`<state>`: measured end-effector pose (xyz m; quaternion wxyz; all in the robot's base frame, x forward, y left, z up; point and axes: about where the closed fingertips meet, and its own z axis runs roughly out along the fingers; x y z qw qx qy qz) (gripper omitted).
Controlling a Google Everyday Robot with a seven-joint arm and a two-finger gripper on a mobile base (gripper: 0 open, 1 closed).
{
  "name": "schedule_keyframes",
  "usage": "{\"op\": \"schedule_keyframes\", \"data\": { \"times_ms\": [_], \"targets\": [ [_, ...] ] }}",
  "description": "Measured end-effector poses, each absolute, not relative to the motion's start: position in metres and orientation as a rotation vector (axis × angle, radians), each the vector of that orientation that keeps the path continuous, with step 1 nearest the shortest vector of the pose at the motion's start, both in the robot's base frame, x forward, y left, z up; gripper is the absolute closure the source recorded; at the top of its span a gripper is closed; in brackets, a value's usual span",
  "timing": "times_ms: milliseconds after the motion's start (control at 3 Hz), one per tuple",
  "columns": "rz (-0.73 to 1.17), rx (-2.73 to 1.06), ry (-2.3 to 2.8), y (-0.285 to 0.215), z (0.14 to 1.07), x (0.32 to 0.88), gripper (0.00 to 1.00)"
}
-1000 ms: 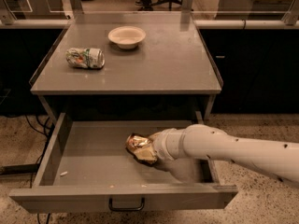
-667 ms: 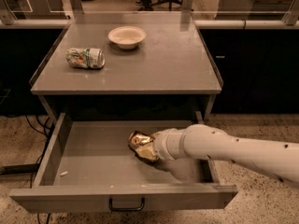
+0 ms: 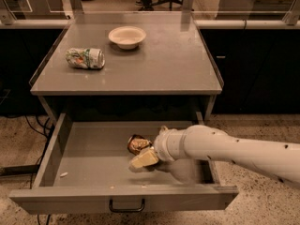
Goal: Place orange can into top drawer
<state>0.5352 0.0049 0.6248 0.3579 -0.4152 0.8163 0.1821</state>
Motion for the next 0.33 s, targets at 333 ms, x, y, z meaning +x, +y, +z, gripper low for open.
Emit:
{"op": "schedule_keyframes", "data": {
  "times_ms": [333],
  "targets": [
    [0.470, -1.071, 2.107, 0.0049, 0.6248, 0.5352, 0.00]
  ]
}}
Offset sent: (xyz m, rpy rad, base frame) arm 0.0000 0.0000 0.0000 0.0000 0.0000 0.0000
